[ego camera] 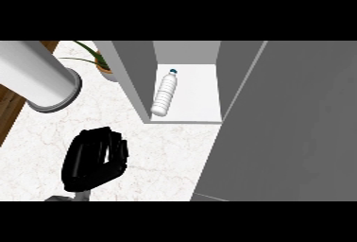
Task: Pick up the bottled water, place it into the cabinet and close the cabinet
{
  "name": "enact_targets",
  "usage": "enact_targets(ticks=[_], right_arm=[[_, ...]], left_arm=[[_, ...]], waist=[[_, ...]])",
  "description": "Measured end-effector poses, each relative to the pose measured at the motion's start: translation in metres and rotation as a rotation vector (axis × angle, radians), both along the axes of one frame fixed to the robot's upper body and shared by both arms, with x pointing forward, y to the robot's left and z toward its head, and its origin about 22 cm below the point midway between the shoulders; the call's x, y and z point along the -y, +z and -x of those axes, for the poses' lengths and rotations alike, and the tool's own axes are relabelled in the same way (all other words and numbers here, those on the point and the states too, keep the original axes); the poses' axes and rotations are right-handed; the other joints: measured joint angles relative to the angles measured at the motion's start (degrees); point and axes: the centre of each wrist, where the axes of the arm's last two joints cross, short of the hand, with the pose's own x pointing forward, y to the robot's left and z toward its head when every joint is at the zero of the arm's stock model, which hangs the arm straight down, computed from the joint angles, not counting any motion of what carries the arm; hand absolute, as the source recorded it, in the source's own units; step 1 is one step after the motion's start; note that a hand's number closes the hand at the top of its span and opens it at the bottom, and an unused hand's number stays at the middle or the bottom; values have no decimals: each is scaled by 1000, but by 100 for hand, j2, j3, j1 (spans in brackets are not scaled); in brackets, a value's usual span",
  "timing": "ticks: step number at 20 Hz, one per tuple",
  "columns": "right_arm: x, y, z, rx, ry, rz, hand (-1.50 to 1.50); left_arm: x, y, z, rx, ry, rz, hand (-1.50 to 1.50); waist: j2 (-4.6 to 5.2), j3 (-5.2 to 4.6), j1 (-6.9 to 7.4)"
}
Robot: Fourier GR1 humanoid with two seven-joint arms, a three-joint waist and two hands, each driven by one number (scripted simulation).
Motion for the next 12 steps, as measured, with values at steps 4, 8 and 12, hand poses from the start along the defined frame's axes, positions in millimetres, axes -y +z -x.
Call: enact_targets(ticks=[4,8,12], right_arm=[[-21,1,-1,-2,26,-1,150],[-37,2,-2,3,54,21,150],[-40,6,-5,83,63,81,150]], left_arm=[[-16,1,16,3,19,9,150],[-39,1,25,7,43,11,150],[-52,4,34,9,48,20,150]], waist=[[-3,0,8],[1,-3,38],[1,-6,84]])
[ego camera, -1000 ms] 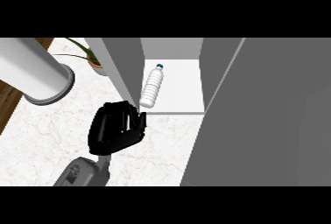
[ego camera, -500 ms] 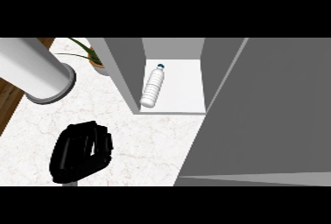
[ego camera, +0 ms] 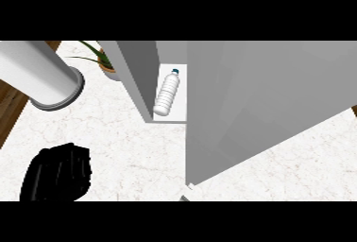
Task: Pick up the bottled water, place it into the cabinet and close the cabinet
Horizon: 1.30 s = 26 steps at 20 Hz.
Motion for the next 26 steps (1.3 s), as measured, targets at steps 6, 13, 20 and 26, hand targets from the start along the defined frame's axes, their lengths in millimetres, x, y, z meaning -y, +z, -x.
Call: enact_targets(ticks=[6,13,20,26], right_arm=[[-6,5,-4,69,-19,-6,150],[-38,12,-50,40,-125,-78,150],[-64,18,-132,-83,-158,-131,150],[-54,8,-202,-170,-140,-132,150]], left_arm=[[-22,0,9,4,7,3,150],[-40,0,15,7,2,-5,150],[-58,0,26,10,-2,-12,150],[-69,3,35,9,6,-12,150]], waist=[[13,-7,68],[52,-5,162],[68,6,148],[51,8,86]])
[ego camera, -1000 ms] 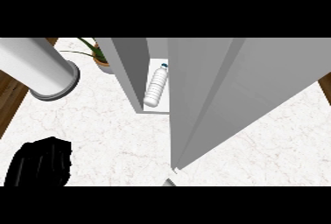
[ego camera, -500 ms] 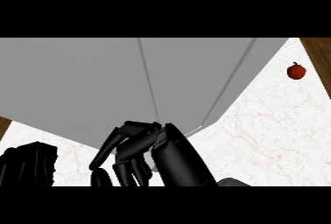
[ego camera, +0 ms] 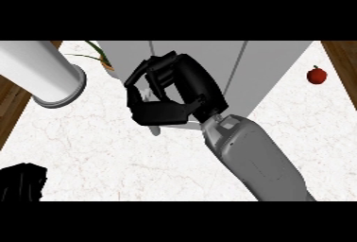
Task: Pick up the bottled water, place it into the cabinet and close the cabinet
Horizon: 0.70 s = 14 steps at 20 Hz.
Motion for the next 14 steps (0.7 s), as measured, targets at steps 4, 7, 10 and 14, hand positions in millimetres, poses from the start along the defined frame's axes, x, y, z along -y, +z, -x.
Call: enact_targets(ticks=[4,7,10,14], right_arm=[[1,-9,-21,-5,76,-7,150],[1,-13,-28,-5,131,-12,150],[3,-17,-34,23,160,-8,150],[7,-20,-40,54,198,-10,150]], left_arm=[[-7,9,-1,6,1,-4,150],[-7,8,1,4,-11,-2,150],[-9,7,3,7,-19,-6,150],[-8,9,-1,16,-25,-8,150]], waist=[[-123,7,-13],[-181,-27,41],[-216,-48,81],[-226,-73,118]])
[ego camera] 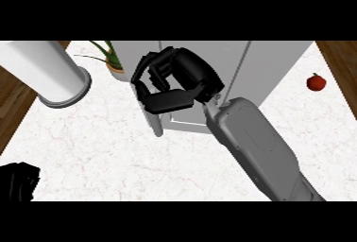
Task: Pick up the bottled water, place it into the cabinet and close the cabinet
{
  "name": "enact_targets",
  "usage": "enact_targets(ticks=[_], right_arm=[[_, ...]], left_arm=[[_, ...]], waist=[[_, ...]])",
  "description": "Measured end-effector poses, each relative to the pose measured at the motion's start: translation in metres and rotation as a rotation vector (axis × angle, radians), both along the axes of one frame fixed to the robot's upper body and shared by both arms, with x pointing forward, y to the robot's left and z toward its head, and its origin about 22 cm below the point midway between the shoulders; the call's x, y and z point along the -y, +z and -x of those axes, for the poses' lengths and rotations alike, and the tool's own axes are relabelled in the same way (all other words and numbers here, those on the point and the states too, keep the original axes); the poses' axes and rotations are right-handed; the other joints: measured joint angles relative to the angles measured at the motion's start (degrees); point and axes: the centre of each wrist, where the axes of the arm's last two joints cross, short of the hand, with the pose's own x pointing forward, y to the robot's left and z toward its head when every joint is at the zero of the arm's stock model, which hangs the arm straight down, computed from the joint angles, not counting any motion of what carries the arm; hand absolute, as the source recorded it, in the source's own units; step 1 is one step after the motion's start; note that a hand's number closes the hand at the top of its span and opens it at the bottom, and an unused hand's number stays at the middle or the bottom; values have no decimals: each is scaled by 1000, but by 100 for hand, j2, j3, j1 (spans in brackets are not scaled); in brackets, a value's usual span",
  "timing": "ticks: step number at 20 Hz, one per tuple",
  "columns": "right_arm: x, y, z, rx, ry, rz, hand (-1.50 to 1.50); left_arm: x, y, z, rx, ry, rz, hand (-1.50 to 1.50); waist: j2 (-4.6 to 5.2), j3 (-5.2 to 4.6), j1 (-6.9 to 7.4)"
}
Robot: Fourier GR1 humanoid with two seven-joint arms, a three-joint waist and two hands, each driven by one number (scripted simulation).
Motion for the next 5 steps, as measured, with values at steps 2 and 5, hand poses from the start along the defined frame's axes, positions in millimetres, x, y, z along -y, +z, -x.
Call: enact_targets(ticks=[2,5], right_arm=[[2,-1,-3,17,25,0,150],[4,-2,-6,32,47,1,150]], left_arm=[[0,1,-3,3,-5,2,150],[1,5,-7,12,-10,0,150]], waist=[[7,-18,12],[3,-25,26]])
